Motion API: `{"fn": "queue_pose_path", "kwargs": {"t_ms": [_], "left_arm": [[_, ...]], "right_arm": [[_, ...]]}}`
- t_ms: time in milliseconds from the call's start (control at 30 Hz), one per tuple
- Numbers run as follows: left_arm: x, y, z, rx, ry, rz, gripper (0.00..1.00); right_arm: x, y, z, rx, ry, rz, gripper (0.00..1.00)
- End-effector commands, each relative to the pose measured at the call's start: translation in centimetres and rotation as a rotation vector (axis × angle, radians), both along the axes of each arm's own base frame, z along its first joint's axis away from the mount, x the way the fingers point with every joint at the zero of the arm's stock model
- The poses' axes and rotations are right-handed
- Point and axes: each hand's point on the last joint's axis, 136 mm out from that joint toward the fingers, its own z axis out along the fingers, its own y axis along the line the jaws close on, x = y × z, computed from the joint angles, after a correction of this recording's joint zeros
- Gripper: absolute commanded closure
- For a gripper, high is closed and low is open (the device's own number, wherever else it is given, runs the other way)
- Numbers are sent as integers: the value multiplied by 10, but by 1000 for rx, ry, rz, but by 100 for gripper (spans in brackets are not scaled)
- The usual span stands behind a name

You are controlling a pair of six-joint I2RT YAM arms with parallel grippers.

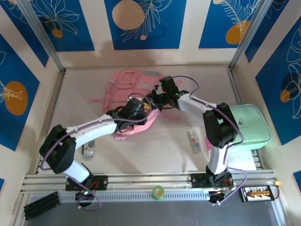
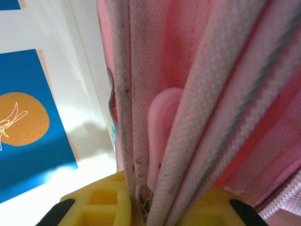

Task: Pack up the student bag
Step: Unzip the student bag at the top-center of the table.

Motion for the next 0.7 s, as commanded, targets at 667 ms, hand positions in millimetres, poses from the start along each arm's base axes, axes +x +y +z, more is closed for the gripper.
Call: {"fn": "queue_pose_path", "kwargs": {"t_ms": [667], "left_arm": [[1, 30, 19, 36, -76, 164, 90]], "right_arm": [[-4, -7, 49, 84, -125, 28, 85]]}}
